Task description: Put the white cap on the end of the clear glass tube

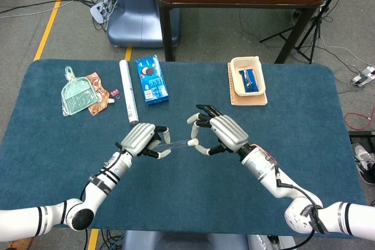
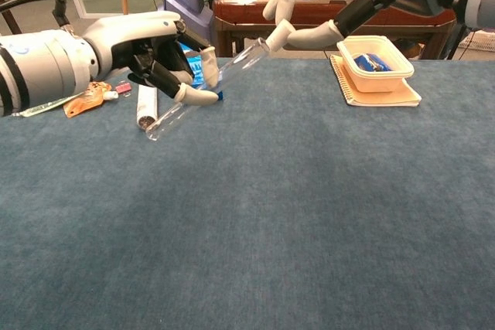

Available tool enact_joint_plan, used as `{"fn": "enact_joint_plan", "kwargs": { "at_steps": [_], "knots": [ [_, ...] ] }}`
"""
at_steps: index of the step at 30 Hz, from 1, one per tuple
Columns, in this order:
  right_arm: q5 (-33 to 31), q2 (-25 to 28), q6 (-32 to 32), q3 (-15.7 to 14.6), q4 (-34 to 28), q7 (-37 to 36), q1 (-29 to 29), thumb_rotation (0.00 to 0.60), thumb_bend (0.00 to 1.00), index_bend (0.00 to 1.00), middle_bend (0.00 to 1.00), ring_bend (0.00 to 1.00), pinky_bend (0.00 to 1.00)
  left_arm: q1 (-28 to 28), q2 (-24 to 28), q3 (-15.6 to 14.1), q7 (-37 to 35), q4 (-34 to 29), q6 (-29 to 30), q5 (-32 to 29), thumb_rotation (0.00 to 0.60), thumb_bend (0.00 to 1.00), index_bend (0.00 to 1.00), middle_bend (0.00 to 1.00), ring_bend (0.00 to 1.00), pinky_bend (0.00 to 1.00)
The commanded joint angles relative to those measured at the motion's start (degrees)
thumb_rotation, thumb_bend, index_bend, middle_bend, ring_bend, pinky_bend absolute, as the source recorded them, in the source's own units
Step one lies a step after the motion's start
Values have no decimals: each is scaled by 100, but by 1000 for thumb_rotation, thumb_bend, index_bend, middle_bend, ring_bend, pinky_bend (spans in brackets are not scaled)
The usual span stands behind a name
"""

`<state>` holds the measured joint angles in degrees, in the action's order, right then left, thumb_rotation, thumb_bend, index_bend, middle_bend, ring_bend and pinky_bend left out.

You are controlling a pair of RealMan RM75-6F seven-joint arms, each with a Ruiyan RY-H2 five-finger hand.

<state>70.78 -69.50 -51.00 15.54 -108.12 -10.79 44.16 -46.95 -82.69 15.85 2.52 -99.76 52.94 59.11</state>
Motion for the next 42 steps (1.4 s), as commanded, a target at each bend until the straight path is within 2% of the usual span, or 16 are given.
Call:
{"fn": "enact_joint_plan", "kwargs": {
  "at_steps": [1,24,38,42],
  "knots": [
    [-16,-25,-2,3,17,18,16,600,409,659,277,14,57,-8,0,0,0,-7,0,-3,600,225,644,1000,982,1000],
    [55,-318,-99,-51,191,-53,31,600,409,659,277,14,57,-69,76,116,-305,-117,-131,-169,600,225,644,1000,982,1000],
    [30,-390,-73,-73,256,63,76,600,408,659,258,14,57,-117,135,82,-231,-158,-143,-261,600,225,647,1000,982,1000],
    [38,-382,-28,-91,271,111,102,600,366,570,212,14,57,-128,139,77,-220,-159,-141,-285,600,225,647,1000,982,1000]
  ]
}}
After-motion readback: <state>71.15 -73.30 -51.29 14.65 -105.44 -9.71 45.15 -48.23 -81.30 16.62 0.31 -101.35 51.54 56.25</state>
